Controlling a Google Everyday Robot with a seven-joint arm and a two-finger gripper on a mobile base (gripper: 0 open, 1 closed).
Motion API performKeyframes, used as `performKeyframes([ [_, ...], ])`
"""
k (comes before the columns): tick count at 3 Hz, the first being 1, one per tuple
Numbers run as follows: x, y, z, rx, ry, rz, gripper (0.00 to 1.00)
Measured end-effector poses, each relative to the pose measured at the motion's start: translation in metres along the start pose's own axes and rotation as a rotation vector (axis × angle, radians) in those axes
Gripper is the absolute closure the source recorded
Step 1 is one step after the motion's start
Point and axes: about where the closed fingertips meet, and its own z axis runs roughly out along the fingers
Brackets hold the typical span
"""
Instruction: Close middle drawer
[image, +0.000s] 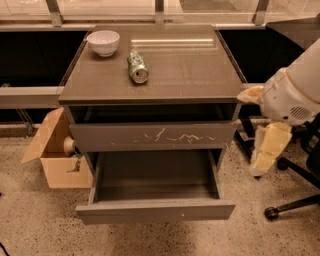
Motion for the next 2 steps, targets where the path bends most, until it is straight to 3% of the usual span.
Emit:
performKeyframes([
  [1, 0.0014, 0.0108, 0.0437, -0.07, -0.058, 0.026, 0.0],
  [2, 0.0014, 0.0108, 0.0437, -0.07, -0.058, 0.025, 0.0],
])
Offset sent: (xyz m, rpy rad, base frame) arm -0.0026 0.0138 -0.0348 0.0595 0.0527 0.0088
